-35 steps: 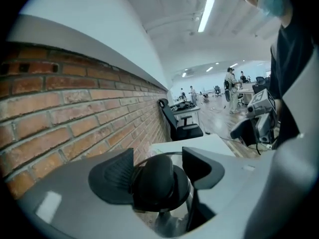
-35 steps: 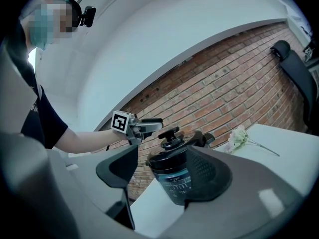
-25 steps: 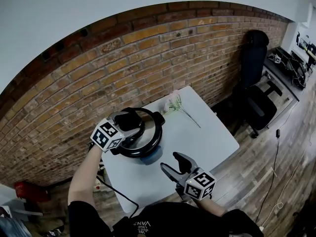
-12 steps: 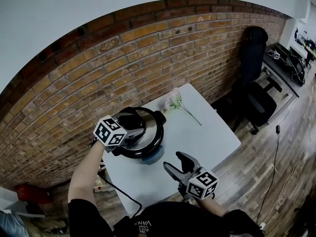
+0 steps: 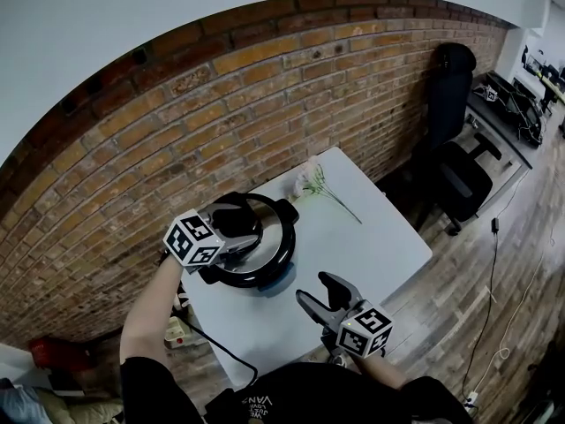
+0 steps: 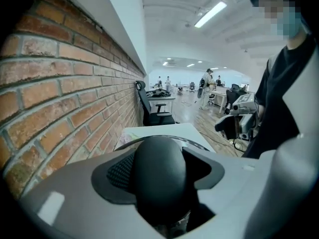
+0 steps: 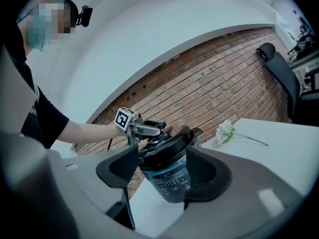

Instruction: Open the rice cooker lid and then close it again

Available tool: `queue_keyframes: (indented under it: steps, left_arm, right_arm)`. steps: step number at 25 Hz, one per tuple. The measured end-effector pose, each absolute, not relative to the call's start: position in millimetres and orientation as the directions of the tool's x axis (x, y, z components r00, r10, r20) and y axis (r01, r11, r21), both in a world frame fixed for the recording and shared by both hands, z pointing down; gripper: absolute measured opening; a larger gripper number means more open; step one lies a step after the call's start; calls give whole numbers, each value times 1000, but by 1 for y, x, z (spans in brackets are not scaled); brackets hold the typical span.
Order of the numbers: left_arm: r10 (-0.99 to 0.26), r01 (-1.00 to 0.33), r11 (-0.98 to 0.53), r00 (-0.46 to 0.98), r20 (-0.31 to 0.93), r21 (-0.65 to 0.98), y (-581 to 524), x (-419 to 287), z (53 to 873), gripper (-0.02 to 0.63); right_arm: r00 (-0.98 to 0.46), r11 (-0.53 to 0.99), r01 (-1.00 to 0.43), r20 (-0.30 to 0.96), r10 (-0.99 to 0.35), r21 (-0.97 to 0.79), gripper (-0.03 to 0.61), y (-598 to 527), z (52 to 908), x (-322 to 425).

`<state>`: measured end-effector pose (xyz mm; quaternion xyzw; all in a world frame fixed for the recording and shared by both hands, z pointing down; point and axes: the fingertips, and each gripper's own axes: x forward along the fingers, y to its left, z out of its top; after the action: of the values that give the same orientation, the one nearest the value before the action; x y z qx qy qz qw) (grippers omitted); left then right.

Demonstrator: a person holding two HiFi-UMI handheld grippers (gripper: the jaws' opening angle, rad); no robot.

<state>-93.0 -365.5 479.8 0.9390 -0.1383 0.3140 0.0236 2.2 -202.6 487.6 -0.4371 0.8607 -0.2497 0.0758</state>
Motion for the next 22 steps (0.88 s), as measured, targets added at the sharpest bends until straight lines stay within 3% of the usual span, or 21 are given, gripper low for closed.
queue_keyframes:
  steps: [11, 22]
  left_arm:
    - [87, 130, -991, 789, 608, -27, -350, -90, 482, 284]
    - [42, 92, -994, 813, 581, -57, -351, -91, 479, 281]
  right_arm:
    - [-554, 430, -762, 145, -820, -484, 291, -211, 497, 6]
    - [-527, 393, -782, 176, -832, -483, 291, -219, 504, 3]
